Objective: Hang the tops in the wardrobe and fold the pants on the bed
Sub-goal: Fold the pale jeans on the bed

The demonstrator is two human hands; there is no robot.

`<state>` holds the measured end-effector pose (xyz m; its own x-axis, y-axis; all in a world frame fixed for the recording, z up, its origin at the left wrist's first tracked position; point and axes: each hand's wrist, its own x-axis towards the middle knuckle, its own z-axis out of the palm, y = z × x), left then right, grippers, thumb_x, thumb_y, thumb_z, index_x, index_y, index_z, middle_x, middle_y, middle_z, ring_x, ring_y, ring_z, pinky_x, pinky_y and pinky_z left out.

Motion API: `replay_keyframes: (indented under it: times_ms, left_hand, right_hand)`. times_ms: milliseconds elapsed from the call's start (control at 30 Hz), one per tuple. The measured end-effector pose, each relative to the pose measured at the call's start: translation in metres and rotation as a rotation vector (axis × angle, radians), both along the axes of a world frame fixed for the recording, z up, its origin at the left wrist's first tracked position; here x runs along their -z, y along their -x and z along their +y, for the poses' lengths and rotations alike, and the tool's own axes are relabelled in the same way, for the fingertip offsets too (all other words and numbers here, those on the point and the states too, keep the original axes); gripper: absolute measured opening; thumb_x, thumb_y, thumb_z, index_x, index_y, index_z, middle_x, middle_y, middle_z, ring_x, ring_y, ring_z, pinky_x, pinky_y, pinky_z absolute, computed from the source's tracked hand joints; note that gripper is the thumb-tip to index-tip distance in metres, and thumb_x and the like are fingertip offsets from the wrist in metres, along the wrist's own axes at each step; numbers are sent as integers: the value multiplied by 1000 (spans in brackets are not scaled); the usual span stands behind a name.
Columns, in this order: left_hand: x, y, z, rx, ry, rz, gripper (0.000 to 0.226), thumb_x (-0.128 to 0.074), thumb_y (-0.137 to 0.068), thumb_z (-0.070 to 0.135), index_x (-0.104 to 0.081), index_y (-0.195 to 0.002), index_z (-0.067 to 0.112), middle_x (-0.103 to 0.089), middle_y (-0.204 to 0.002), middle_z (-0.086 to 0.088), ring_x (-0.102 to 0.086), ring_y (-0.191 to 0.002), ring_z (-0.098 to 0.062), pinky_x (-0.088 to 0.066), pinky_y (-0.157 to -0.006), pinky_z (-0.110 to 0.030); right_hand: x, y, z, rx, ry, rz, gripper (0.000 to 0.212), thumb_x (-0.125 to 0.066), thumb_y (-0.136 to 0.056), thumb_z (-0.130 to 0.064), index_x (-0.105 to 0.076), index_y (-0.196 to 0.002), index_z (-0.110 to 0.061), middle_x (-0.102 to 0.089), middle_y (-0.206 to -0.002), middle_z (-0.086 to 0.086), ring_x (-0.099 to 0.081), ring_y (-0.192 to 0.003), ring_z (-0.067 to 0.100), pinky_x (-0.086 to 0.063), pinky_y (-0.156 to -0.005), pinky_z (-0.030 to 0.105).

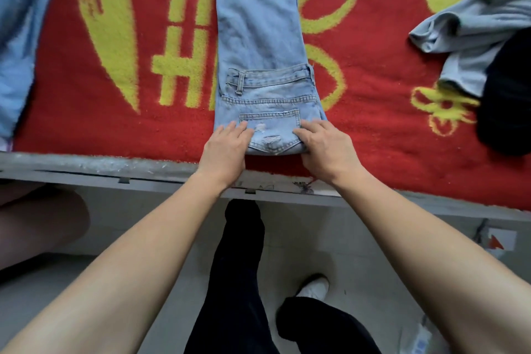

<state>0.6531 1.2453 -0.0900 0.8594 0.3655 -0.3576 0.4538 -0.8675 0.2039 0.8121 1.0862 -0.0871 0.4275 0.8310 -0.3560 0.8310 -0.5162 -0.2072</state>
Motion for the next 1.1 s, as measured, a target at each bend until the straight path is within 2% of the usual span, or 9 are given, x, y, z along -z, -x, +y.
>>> replay_keyframes:
  times_ms: [67,133,300,433,600,733,833,967,1100]
  left_hand:
    - [-20,7,-13,-56,26,-22,56,-53,-79,-3,-55,-134,10,-57,-138,-12,-53,-125,-33,-43,-97,-43]
    - [-37,19,-29,-97,58,-6,49,-55,-78,4,-60,-125,15,-66,-121,-7,-62,-109,-34,-49,-79,-41]
    - [-63,36,-53,-124,144,77,33,-59,-76,14,-68,-107,19,-70,-106,-6,-61,-103,-34,-47,-77,-37]
    - [-77,1,-2,-276,93,-96,20,-62,-76,19,-69,-95,16,-64,-100,-10,-60,-97,-35,-46,-75,-38]
    - [-78,-59,88,-561,184,-260,32,-61,-76,24,-69,-106,25,-71,-107,-5,-63,-102,-30,-52,-84,-38]
    - [-47,-101,142,-523,205,-182,40,-60,-81,20,-64,-120,21,-66,-123,-7,-58,-115,-30,-47,-92,-36]
    - [-16,-121,170,-517,180,-146,43,-56,-85,16,-58,-128,20,-60,-130,-9,-54,-120,-33,-46,-98,-42]
    - [17,-124,160,-417,-3,-215,48,-49,-94,24,-46,-141,17,-37,-151,-16,-31,-141,-33,-31,-112,-47]
    - [47,-112,136,-99,10,-60,66,-29,-101,51,-14,-158,21,2,-165,-14,6,-153,-28,1,-121,-54]
  right_hand:
    - [-19,2,-13,-9,-37,26,37,-58,-84,-18,-66,-119,-19,-64,-126,-2,-55,-119,26,-55,-84,41]
    - [-37,9,-31,-42,-25,37,31,-60,-81,-25,-68,-111,-21,-67,-119,-4,-60,-111,27,-55,-81,38]
    - [-68,13,-54,-52,23,114,25,-62,-75,-36,-71,-94,-21,-69,-96,0,-65,-97,29,-46,-71,32]
    - [-82,-25,-15,165,-204,117,23,-57,-74,-35,-60,-76,-12,-67,-81,10,-64,-80,37,-48,-66,39]
    - [-86,-76,63,408,-269,55,41,-56,-78,-47,-65,-112,-27,-72,-103,6,-64,-102,35,-48,-82,40]
    - [-62,-118,120,460,-191,71,50,-56,-83,-46,-56,-129,-25,-68,-119,7,-60,-114,33,-46,-91,40]
    - [-29,-140,146,443,-88,86,59,-54,-90,-39,-42,-145,-20,-53,-139,13,-50,-127,35,-41,-100,42]
    - [12,-133,154,270,24,-61,68,-45,-101,-38,-20,-158,-13,-11,-164,23,-20,-149,39,-27,-116,50]
    - [36,-116,144,66,70,-100,67,-37,-103,-46,-16,-160,-18,2,-165,21,-1,-153,39,-15,-121,52]
